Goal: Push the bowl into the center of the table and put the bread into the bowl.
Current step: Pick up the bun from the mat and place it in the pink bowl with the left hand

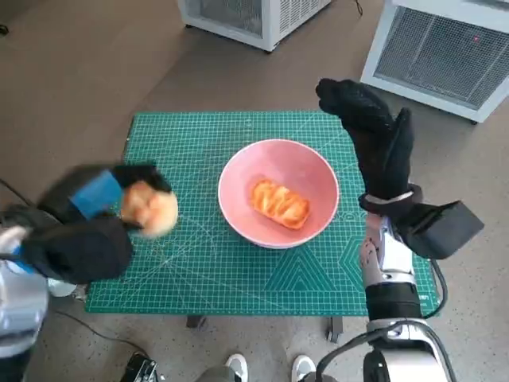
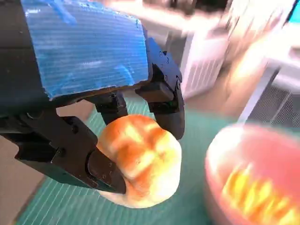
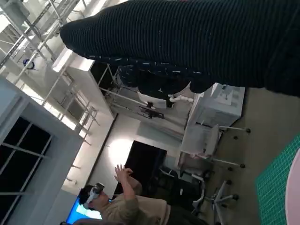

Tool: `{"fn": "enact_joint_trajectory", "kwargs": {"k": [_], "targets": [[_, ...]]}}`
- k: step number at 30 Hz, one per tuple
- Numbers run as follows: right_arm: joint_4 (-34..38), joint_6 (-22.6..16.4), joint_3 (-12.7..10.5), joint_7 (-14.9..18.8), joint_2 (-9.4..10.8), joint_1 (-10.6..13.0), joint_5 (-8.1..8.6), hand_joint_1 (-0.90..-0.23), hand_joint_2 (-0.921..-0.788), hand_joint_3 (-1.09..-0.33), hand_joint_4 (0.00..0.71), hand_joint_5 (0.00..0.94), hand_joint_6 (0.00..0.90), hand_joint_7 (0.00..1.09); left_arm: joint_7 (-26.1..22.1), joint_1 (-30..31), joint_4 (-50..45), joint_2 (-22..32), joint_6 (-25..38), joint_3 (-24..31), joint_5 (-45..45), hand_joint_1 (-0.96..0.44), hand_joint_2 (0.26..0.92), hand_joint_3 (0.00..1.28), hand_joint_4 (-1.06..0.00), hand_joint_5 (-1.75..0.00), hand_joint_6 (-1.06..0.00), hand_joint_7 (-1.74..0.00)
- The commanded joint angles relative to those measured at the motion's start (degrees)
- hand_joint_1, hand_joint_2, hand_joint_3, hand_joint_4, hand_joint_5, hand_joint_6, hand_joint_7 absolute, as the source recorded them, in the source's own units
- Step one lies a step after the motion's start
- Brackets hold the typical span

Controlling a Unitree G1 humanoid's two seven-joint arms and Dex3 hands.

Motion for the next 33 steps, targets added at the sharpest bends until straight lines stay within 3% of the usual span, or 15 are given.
{"fn": "enact_joint_trajectory", "kwargs": {"k": [1, 16, 33], "targets": [[0.25, 0.95, -0.27, 0.75, -0.31, 1.00, 0.33, -0.683, -0.921, -0.777, 0.223, 0.000, 0.090, 0.50, 1.35, -4.51, -1.19, -1.63, 0.59, -0.83, 0.04, 0.00, 0.892, 0.06, -0.76, -1.09, -0.68, -1.11], [-0.45, 1.02, -0.50, 0.66, -0.78, 1.48, 0.21, -0.682, -0.921, -0.775, 0.223, 0.000, 0.092, 0.50, 3.97, -17.00, 2.95, -10.60, -1.83, -11.82, 4.94, 0.00, 0.876, 0.05, -0.82, -1.03, -0.72, -1.07], [-0.57, 0.79, -0.92, 0.24, -1.14, 2.05, -0.19, -0.679, -0.921, -0.772, 0.226, 0.001, 0.095, 0.49, 9.01, -26.55, 29.61, -21.44, -14.08, -24.02, 10.54, 0.00, 0.903, 0.04, -0.79, -1.10, -0.67, -1.08]]}}
